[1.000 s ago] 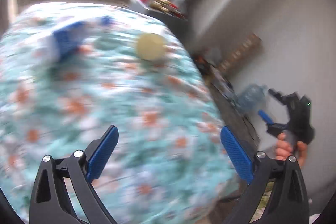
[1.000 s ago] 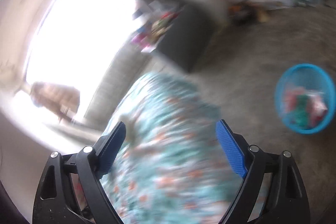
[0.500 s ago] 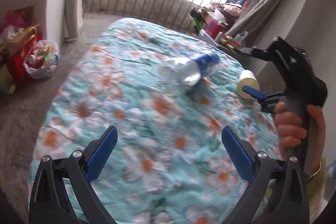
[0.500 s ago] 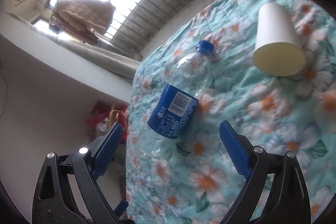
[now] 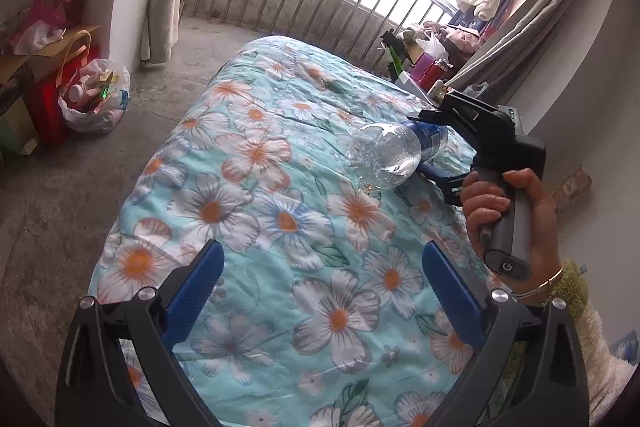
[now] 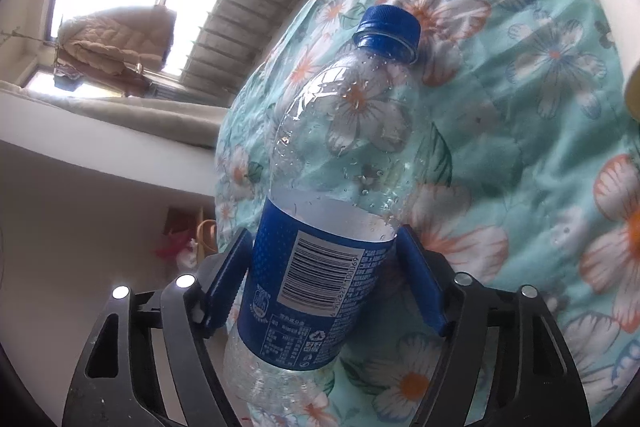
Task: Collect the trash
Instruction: 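Grasp the clear plastic bottle with the right tool and lift it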
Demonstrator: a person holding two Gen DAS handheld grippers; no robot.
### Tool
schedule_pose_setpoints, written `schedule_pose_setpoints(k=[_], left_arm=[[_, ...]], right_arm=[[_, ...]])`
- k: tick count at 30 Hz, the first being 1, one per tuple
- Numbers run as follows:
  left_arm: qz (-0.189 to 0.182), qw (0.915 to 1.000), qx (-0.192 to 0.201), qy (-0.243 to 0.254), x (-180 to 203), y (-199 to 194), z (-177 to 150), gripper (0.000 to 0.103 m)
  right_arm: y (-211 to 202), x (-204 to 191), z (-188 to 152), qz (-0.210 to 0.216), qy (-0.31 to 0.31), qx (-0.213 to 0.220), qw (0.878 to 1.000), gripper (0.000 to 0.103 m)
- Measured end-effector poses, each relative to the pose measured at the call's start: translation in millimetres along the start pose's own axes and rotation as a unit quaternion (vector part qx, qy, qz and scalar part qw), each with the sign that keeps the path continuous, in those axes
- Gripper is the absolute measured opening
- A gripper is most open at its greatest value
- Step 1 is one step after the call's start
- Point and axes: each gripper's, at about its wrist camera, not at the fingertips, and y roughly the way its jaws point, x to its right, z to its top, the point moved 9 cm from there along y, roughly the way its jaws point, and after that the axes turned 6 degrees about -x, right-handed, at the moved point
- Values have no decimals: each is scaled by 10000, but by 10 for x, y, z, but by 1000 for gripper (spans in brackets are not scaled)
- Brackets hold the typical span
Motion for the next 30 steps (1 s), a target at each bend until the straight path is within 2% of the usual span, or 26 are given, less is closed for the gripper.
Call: schedule_pose_setpoints(k=[3,7,11,15,18,23,25,28,30], left_arm=[[6,10000,9,18,1,-18,-5,97],[36,10000,43,43,-22,-48,10,97],[6,10000,52,19,1,-65,10,97],[-94,9999,-27,138,149,-4,-4,97],[-204,9993,-112,306,336,75,-2,97],[-434,9947,-249,897,902,295,55,97],[-449,9909,-246,1248,1176,397,104,97],[-532,9805,-179,1881,1692,612,219,97],[-481,9738,-200,2212,1962,808,286,97]], right_arm=[[-75,-45,-72,148,-90,-170,9997,62],[-273,-88,-370,186,-473,-611,9968,62],[-621,40,-896,271,-883,-1337,9867,62],[-1169,399,-1369,268,-962,-1580,9824,62],[-1622,778,-1547,308,-565,-1432,9876,61],[-2379,1271,-1556,-78,-369,-628,9973,61],[-2565,1367,-1540,-251,-416,-369,9981,61],[-2725,1434,-1485,-658,-598,-2,9960,61],[-2764,1452,-1478,-689,-644,134,9955,61]])
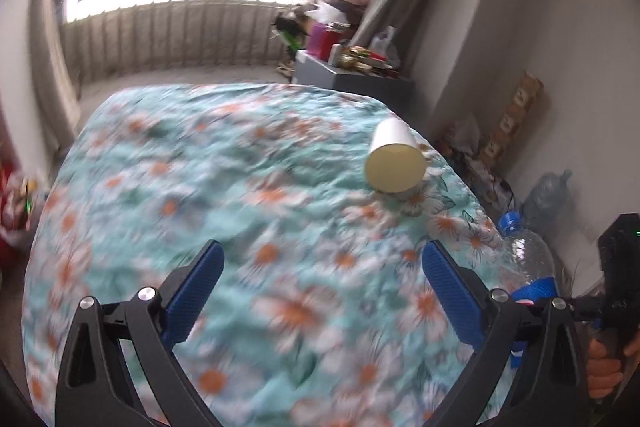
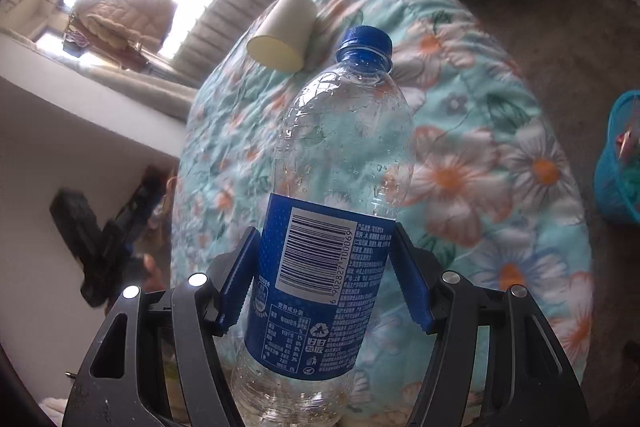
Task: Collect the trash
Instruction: 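Grasp the clear plastic bottle with the right tool and lift it, then grasp the white paper cup with the left tool and lift it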
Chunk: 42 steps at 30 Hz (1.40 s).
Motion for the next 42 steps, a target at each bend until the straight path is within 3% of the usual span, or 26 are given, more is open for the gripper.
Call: schedule_pose_setpoints(k=[6,9,13,15,16,18,23,30,36,37,39,40,41,42], left_arm=[[163,9969,-272,717,392,740,395,97],[253,9950,-340,909,486,1067,539,88],[416,9932,-538,947,493,1500,649,62],[373,9935,-621,882,483,1620,670,43],[370,9934,-669,854,474,1633,660,25],[343,9940,-742,721,448,1611,655,10],[102,9958,-717,563,401,1097,490,1],[-218,9950,-786,584,272,-74,-42,0],[192,9955,-568,727,40,-617,-206,1],[220,9964,-500,652,5,-613,-162,6],[80,9979,-375,522,-5,-503,-32,31],[97,9981,-314,521,3,-444,11,50],[156,9978,-244,593,39,-311,81,57],[186,9970,-202,724,96,-168,144,57]], right_arm=[[-100,264,-41,-170,33,205,9996,61],[-129,324,-80,-102,125,257,9995,61],[-132,381,-79,-3,240,255,9994,61],[-127,401,-106,26,238,242,9994,61],[-108,391,-92,25,218,244,9995,61],[-114,401,-109,50,216,256,9994,61],[-153,414,-144,41,226,318,9992,61],[-161,440,-217,86,239,377,9990,61],[-166,380,-269,-40,115,398,9991,61],[-158,363,-272,-62,100,393,9992,61],[-165,345,-286,-107,81,378,9992,61],[-159,336,-287,-119,85,372,9992,61],[-162,334,-288,-126,93,366,9992,61],[-158,335,-280,-129,101,363,9992,61]])
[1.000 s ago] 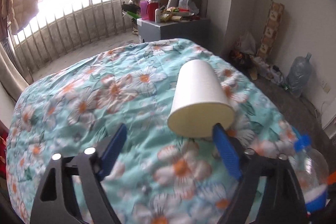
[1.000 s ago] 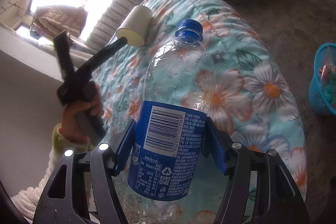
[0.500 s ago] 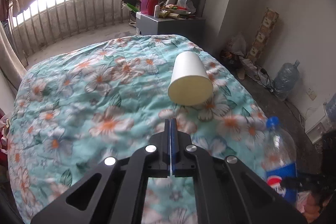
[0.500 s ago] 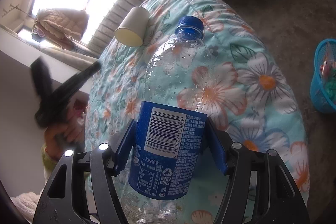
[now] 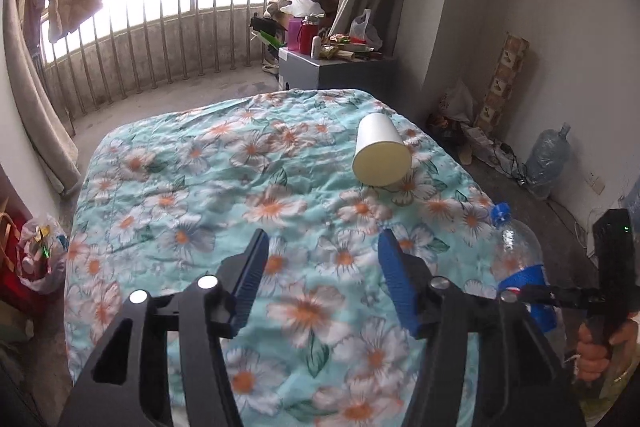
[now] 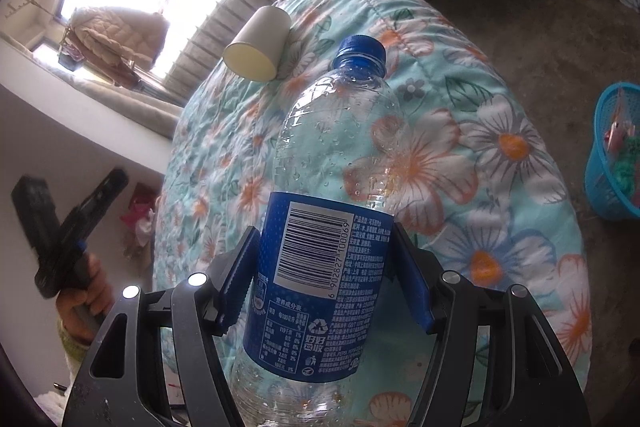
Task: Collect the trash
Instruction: 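Grasp the white paper cup with the left tool and lift it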
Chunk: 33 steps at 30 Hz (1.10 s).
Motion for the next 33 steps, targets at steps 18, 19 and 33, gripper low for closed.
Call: schedule_pose_setpoints(k=[18,19,33], left_arm=[[-67,9990,-435,86,388,1687,754,4],[-153,9987,-483,65,403,1569,717,4],[-1524,9586,-2382,-341,387,-392,-915,4]], right_arm=[[54,127,54,488,121,-59,9987,61],[53,136,53,510,122,-59,9986,61],[22,97,-23,305,-52,1,9995,62]])
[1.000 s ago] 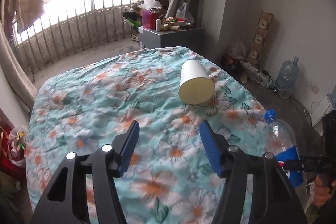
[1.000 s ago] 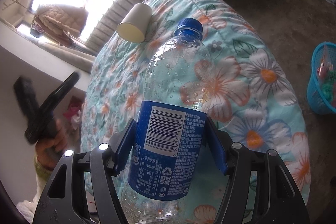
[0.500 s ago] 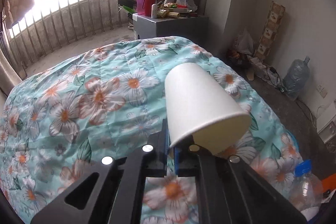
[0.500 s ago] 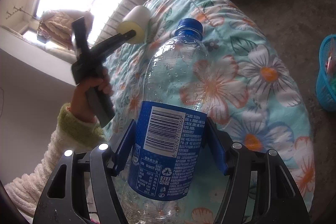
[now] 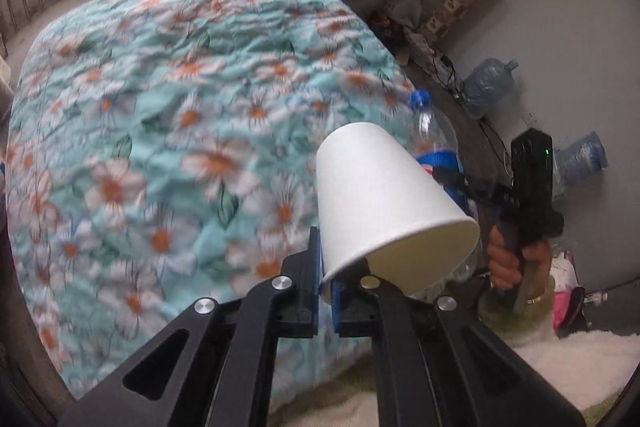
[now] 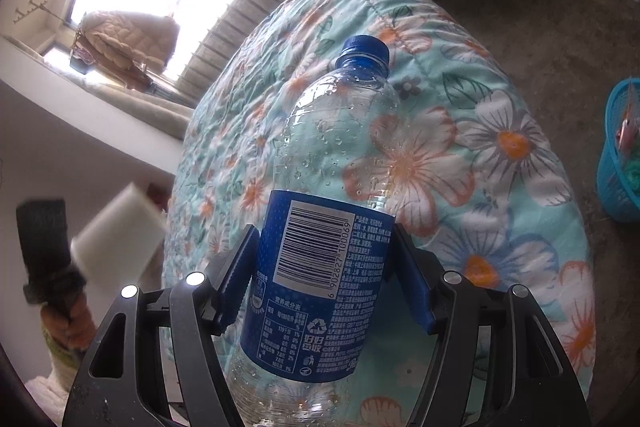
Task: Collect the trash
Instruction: 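Grasp the white paper cup with the left tool and lift it, then hold the paper cup in the left tool while the right tool holds the bottle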
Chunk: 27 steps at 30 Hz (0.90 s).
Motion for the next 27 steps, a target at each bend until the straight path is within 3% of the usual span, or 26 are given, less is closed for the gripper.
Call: schedule_pose_setpoints(k=[3,5,9,10,14,18,24,27], left_arm=[[-275,9966,-656,-415,-74,126,-395,4],[-304,9947,-777,-595,-153,200,-473,4],[-534,9912,-614,-1048,-285,284,-309,4],[-614,9910,-514,-1077,-271,283,-248,7],[-795,9910,-242,-1054,-180,207,12,36],[-1063,9869,-142,-1207,-142,191,194,43],[-1427,9750,742,-1534,-292,-53,552,54],[-1390,9611,1601,-1771,-444,-332,614,66]], right_arm=[[17,-35,9,-84,11,0,10000,62],[25,-66,10,-161,33,15,9999,62],[60,-140,8,-395,-16,28,9992,62],[74,-155,11,-437,-9,11,9990,62],[106,-182,17,-535,44,-29,9986,62],[124,-192,4,-595,31,-46,9982,62],[163,-200,-19,-578,78,-62,9983,62],[151,-191,-19,-572,108,-53,9983,62]])
